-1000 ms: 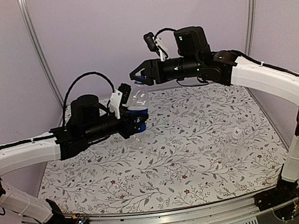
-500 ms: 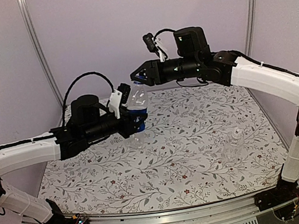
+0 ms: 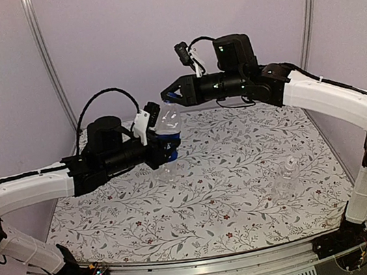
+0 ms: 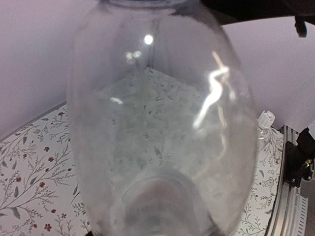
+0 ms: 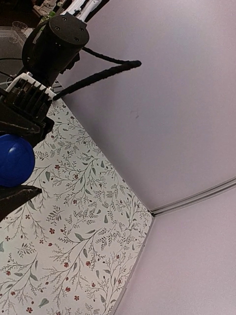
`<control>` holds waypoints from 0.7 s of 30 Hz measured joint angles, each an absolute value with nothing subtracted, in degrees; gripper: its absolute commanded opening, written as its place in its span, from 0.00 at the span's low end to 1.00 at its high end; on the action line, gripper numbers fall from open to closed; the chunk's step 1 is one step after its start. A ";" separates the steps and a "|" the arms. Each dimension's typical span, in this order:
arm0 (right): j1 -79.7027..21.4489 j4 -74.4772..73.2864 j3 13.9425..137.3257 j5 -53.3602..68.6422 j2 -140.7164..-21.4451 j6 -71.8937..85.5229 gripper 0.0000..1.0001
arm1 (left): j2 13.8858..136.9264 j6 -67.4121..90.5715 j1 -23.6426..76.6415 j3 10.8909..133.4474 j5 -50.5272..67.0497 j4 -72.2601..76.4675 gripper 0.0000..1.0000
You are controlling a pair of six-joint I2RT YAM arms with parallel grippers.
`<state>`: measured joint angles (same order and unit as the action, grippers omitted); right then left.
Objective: Unscrew the bottle caps
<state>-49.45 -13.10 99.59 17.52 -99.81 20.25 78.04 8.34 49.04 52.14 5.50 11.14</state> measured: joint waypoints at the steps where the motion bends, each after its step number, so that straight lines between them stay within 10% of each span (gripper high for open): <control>1: -49.45 -12.97 99.53 17.58 -99.81 20.23 0.19 | 78.02 8.34 49.04 52.14 5.50 11.14 0.36; 21: -44.91 -14.48 96.36 49.50 -94.83 -4.62 0.15 | 77.28 7.57 48.77 52.01 31.57 14.70 0.35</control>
